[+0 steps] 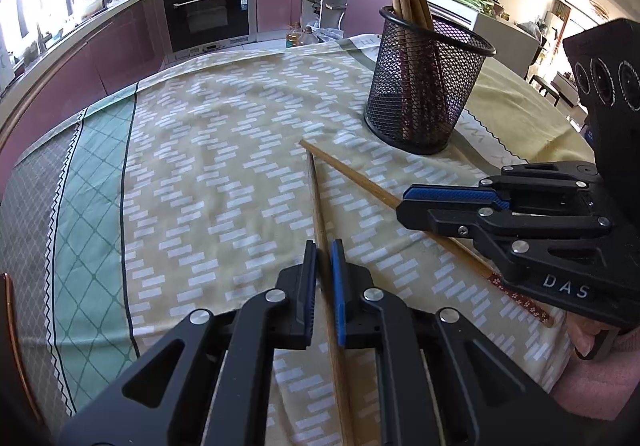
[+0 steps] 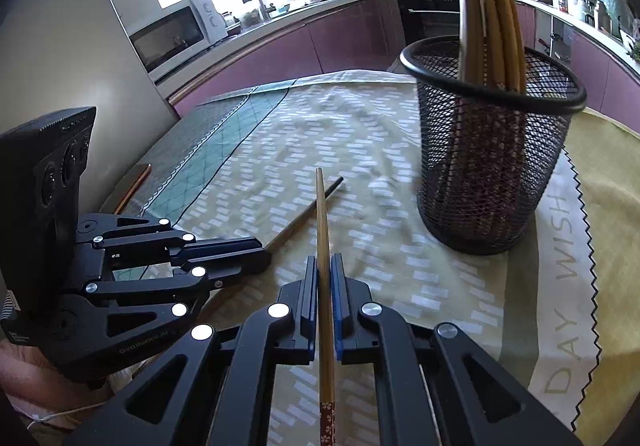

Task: Organize utensils
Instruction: 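Close the right tool on one chopstick while the left tool grasps the other, then lift the right tool's chopstick upright above the mesh cup while the left tool lifts its own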

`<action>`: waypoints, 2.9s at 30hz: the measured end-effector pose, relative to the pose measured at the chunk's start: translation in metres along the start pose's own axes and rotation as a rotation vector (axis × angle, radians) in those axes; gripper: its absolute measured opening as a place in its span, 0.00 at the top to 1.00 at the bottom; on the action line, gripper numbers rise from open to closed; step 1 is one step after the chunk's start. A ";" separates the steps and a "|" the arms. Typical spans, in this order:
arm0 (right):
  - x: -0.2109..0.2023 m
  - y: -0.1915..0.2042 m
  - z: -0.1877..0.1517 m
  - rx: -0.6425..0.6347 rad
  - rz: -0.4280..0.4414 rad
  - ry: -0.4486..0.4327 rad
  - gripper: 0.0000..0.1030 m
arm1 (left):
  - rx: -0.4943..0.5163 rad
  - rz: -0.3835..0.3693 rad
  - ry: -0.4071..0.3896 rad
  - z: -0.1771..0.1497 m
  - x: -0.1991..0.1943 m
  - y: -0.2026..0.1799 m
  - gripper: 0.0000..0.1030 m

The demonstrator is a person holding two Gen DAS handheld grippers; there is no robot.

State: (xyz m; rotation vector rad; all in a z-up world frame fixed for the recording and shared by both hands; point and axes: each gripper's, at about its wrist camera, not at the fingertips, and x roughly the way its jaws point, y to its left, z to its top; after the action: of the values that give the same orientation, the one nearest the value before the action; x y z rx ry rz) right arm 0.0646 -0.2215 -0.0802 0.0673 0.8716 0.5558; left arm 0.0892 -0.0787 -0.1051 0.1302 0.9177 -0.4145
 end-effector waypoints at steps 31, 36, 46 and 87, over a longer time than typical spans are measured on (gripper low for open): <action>-0.008 0.001 0.003 -0.022 -0.008 -0.028 0.94 | -0.011 0.015 -0.034 0.005 -0.006 0.000 0.92; -0.019 0.002 0.005 -0.023 0.010 -0.061 0.94 | -0.025 -0.002 -0.056 0.007 -0.015 0.002 0.93; -0.035 0.003 0.010 -0.019 0.024 -0.109 0.94 | -0.035 -0.028 -0.094 0.010 -0.032 0.002 0.93; -0.105 -0.014 0.036 -0.035 -0.005 -0.337 0.94 | -0.033 -0.188 -0.298 0.051 -0.104 -0.008 0.93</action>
State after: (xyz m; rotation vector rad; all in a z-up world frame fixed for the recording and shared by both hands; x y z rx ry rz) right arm 0.0435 -0.2787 0.0132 0.1237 0.5337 0.5363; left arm 0.0680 -0.0699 0.0087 -0.0485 0.6441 -0.5759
